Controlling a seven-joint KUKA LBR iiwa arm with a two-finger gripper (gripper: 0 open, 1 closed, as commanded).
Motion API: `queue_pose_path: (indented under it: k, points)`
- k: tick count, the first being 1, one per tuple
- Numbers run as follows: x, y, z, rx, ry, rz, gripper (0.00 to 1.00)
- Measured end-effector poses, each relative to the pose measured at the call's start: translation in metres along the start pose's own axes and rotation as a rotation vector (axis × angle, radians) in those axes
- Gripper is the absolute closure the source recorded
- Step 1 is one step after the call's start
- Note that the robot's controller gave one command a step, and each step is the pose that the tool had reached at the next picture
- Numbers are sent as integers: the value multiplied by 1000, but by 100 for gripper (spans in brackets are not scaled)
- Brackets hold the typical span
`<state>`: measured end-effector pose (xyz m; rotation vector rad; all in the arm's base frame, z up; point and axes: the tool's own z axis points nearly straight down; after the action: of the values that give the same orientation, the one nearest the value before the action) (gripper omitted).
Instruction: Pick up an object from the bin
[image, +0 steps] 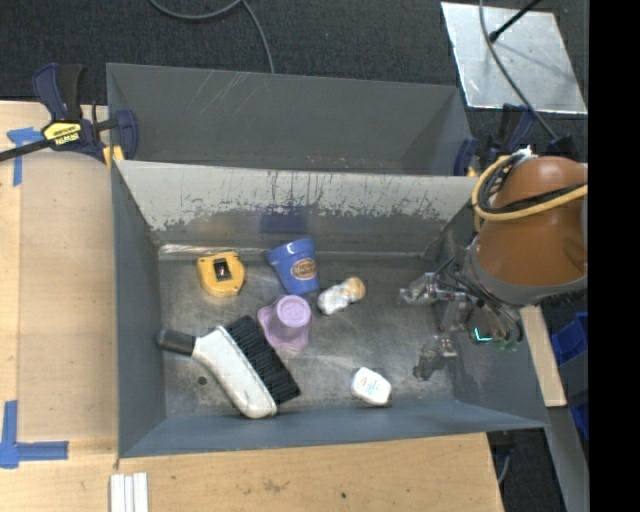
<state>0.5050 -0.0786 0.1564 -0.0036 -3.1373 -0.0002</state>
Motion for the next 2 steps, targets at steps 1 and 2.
queue_pose_path:
  k: [1, 2]
  points:
    - [-2, 0, -3, 1, -7, -2, 0]
    - [6, 19, 17, 4, -13, -108, 0]
